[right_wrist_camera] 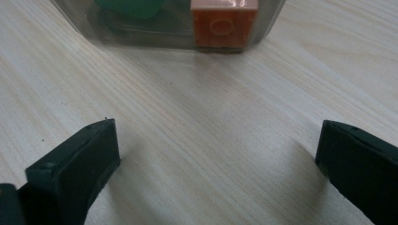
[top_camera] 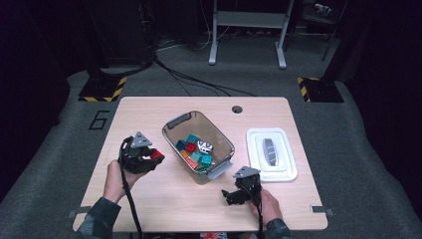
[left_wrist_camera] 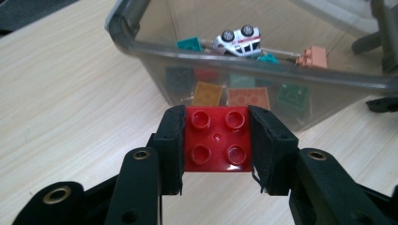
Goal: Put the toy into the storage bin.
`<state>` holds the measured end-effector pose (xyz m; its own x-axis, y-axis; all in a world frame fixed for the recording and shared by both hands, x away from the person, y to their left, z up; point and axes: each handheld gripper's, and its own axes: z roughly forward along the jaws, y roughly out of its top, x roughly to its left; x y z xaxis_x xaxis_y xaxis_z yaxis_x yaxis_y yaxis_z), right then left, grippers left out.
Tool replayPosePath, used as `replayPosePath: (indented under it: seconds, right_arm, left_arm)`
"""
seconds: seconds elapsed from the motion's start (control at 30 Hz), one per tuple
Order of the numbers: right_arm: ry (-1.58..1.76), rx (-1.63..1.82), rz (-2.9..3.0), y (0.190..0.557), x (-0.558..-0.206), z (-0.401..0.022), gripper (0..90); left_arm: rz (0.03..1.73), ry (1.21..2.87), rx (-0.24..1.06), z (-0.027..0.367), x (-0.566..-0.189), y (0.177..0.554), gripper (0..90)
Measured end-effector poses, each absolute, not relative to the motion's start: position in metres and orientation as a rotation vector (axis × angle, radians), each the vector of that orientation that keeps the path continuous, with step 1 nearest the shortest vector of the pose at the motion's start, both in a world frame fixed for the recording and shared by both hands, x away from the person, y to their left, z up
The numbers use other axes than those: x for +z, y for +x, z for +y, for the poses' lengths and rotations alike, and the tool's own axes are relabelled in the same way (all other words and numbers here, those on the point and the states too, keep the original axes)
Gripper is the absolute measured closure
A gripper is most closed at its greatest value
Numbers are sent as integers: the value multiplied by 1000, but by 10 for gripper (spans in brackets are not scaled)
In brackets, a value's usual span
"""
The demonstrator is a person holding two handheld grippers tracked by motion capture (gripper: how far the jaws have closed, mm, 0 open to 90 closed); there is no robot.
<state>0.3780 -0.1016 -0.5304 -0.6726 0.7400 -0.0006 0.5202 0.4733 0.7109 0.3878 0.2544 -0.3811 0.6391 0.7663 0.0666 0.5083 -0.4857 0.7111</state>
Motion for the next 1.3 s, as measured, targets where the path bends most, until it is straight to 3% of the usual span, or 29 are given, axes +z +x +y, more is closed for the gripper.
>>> replayPosePath:
  seconds: [0.6,1.3]
  right_arm:
    - [1056,1004,2423,378,-530,-102,0]
    - [1056,1002,2425,378,-530,-103,0]
  left_arm:
    - [904,2160,531,222,-344,410,593]
    - [862,2245,406,183,-362,429,591]
